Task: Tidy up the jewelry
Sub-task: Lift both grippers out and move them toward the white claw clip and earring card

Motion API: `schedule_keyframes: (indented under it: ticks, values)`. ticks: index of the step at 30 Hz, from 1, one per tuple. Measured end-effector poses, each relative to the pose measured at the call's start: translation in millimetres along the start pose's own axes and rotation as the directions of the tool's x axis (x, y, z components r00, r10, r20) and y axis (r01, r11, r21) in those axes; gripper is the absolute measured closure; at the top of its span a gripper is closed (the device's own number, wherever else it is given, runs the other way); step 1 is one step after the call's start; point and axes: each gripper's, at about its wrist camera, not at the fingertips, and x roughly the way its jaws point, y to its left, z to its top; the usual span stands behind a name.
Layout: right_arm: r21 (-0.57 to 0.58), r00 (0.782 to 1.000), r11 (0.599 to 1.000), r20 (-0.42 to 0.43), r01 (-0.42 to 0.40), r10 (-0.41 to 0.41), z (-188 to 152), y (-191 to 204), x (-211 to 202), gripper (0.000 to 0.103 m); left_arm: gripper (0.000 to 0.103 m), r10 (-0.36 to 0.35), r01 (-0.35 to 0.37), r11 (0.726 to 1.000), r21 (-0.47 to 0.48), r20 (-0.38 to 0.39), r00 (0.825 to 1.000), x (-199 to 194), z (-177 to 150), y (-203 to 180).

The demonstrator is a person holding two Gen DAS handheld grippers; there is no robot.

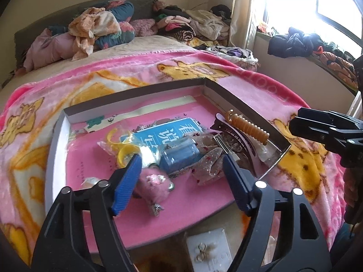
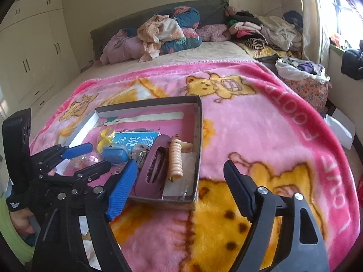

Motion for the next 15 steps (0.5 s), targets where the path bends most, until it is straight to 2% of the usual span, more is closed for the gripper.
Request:
schedule_keyframes:
  ticks: [8, 15]
  values:
    - [-0.010, 0.999, 1.000, 0.028, 0.017, -0.017, -11.4, 1.4, -27.5, 0.023, 0.020, 0.009, -0.008, 1.000, -0.008, 0.053, 0.999, -29.4, -4.4, -3.6]
    - [0.007, 0.998, 0.999, 0.053, 0.031, -0.031, -21.9, -3.6, -52.7, 0.023, 0.018, 0.019, -0.016, 0.999, -0.030, 0.083, 0.996, -52.5, -14.6, -1.3]
